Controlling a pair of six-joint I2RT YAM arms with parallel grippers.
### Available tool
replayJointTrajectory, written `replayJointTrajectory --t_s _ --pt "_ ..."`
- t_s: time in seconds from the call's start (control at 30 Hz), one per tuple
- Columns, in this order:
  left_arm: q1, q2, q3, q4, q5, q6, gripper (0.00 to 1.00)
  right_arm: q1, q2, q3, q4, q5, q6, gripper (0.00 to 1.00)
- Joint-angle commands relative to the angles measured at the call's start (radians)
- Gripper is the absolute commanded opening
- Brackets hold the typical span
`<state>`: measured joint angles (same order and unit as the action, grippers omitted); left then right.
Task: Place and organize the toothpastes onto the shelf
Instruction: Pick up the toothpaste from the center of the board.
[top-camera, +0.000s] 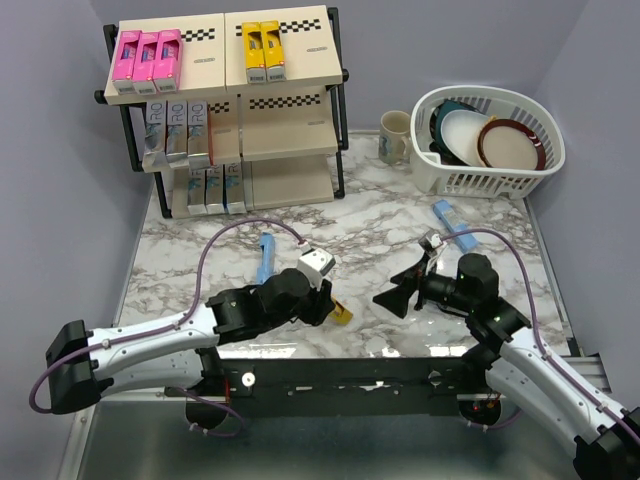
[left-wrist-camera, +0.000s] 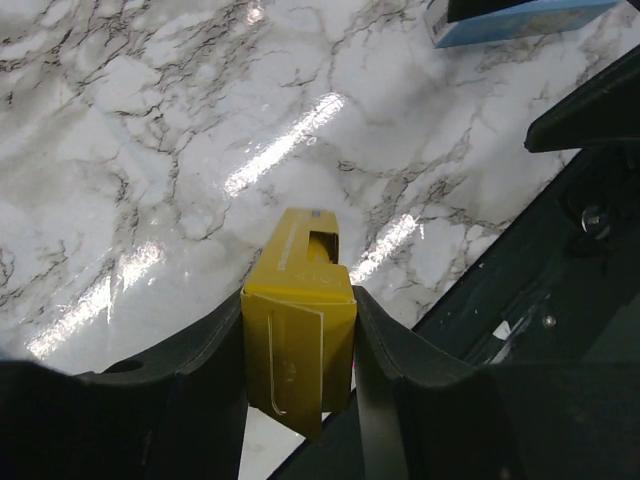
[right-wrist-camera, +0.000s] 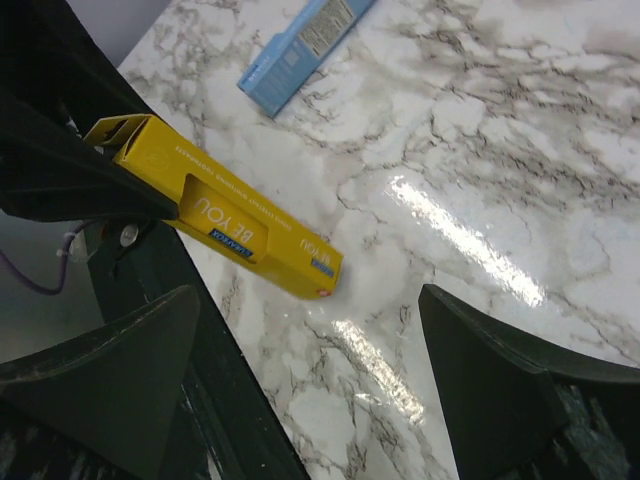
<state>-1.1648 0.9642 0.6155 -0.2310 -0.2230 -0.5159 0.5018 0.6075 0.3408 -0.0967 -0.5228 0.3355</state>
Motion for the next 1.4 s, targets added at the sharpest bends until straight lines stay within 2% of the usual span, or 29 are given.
replayJointTrajectory --t_s 0.0,0.13,0.3,0.4,0.47,0.57,0.7,0.9,1.13,1.37 --pt "0.043 -0.039 0.067 -0.112 0.108 0.022 0.44 -0.002 0.003 -0.049 0.222 -0.115 -0.059 0.99" --pt "0.125 -0.065 0.086 -0.134 0.163 0.01 0.4 0.004 0.023 -0.086 0.32 -0.135 -0.082 0.99" --pt "0.234 -0.096 0.105 -0.137 0.247 -0.003 0.34 0.087 0.058 -0.118 0.396 -0.096 -0.102 0.99" --pt "0.277 -0.105 0.133 -0.166 0.27 0.001 0.33 0.219 0.067 -0.138 0.449 0.054 -0.148 0.99" --pt "0.307 -0.11 0.144 -0.183 0.29 -0.003 0.33 0.327 0.077 -0.169 0.524 0.214 -0.188 0.99" --pt "0.358 -0.117 0.17 -0.208 0.313 -0.01 0.32 0.391 0.092 -0.207 0.658 0.326 -0.216 0.99" --pt "0.451 -0.136 0.178 -0.208 0.376 -0.021 0.31 0.417 0.147 -0.229 0.767 0.408 -0.259 0.98" --pt "0.585 -0.133 0.158 -0.128 0.545 -0.073 0.29 0.448 0.308 -0.217 0.922 0.431 -0.293 0.98" --pt "0.66 -0.147 0.135 -0.053 0.628 -0.151 0.29 0.489 0.498 -0.187 1.08 0.488 -0.326 0.98" --pt "0.706 -0.163 0.093 -0.004 0.703 -0.216 0.29 0.511 0.564 -0.149 1.181 0.512 -0.392 0.98"
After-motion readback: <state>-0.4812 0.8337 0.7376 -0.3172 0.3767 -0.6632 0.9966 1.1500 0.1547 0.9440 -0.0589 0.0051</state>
